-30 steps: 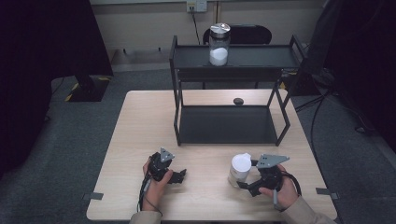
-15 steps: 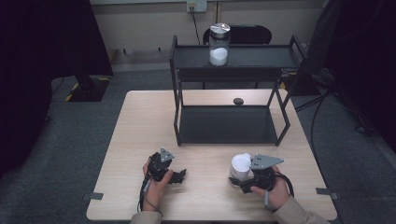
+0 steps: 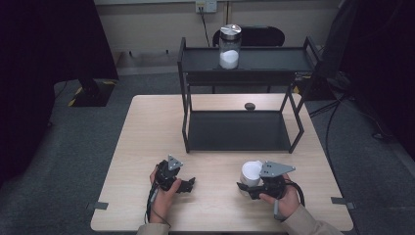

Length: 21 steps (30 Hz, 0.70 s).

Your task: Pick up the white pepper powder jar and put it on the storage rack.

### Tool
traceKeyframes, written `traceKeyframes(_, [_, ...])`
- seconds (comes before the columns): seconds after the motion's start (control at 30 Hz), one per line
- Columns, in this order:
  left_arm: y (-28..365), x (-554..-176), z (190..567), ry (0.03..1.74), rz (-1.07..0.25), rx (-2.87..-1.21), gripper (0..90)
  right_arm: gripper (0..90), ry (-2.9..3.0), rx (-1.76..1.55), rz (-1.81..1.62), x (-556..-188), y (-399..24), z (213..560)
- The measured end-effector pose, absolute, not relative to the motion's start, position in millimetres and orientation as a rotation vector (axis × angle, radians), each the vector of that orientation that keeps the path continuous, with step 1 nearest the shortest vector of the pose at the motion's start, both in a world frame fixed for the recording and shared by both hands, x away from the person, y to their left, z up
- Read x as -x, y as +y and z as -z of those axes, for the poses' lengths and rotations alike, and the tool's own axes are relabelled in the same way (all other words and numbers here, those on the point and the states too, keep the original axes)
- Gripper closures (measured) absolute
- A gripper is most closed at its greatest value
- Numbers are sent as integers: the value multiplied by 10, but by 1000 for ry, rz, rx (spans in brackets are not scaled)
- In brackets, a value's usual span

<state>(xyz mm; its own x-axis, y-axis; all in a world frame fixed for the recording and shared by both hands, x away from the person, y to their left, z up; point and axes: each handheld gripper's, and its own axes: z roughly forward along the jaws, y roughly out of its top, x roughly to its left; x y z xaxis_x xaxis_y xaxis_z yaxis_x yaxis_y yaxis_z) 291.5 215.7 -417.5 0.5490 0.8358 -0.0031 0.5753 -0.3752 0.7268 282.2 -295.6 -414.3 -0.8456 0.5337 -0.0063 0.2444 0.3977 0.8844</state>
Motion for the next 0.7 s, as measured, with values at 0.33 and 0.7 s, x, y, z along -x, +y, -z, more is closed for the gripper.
traceKeyframes(0.33, [2147,-2904,4176,1140,-488,-2090,2,304,2386,-727,-1424,-2856,-2976,4084])
traceKeyframes(0.7, [2145,-2901,4175,1143,-489,-2089,1,304,2375,-754,-1386,-2936,-3016,3883])
